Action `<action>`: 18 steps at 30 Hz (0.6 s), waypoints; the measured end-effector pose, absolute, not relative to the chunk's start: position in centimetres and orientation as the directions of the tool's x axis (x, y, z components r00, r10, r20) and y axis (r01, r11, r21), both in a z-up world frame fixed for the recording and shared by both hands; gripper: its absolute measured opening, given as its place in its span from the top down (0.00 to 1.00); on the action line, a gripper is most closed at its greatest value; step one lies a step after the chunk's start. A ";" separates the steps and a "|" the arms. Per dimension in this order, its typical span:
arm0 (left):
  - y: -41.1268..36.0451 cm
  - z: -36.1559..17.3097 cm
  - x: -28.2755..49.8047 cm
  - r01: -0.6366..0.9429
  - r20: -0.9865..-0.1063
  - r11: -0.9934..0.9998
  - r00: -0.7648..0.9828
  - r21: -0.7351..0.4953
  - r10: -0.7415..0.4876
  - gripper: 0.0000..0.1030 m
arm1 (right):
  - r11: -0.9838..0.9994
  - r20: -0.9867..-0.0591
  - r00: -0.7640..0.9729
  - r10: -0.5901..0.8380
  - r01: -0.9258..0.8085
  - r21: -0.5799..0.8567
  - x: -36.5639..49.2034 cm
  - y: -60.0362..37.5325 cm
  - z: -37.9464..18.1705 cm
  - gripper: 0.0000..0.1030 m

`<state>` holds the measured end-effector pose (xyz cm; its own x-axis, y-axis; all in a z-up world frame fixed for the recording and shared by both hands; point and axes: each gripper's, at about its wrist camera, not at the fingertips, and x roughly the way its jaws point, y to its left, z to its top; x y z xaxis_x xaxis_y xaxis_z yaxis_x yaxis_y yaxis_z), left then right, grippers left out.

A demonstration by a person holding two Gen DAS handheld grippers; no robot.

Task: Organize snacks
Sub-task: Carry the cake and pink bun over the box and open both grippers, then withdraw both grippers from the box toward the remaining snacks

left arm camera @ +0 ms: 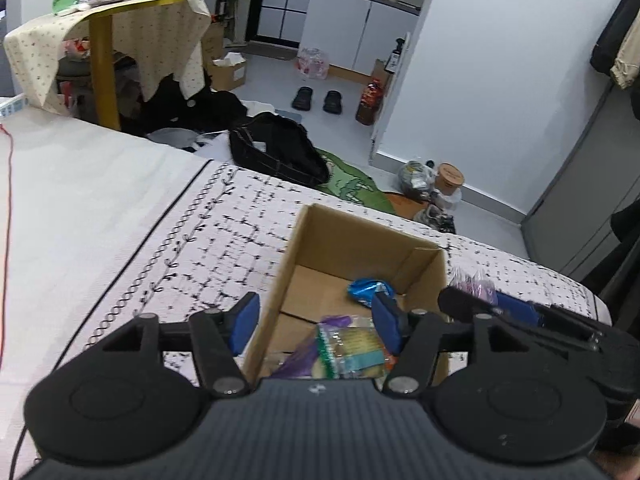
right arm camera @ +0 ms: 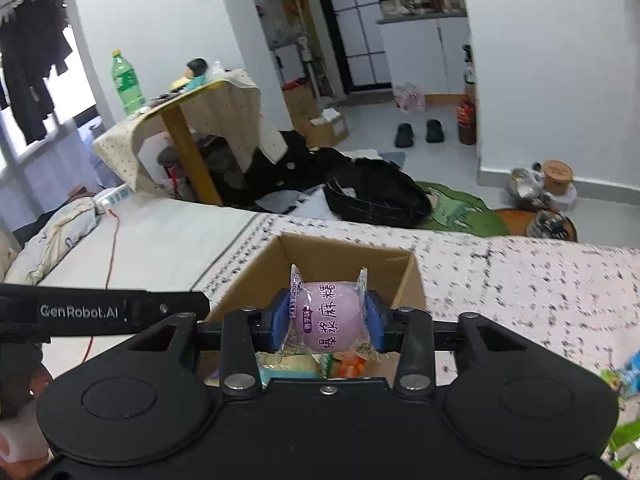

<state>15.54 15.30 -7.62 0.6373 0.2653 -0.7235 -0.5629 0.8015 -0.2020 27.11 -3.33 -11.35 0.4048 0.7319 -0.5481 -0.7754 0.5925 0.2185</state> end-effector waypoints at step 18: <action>13.7 -8.0 15.5 -0.558 -0.753 0.803 0.616 -0.208 0.233 0.12 | 0.687 -0.541 0.486 0.686 -0.677 0.264 28.0 -9.5 -10.8 0.17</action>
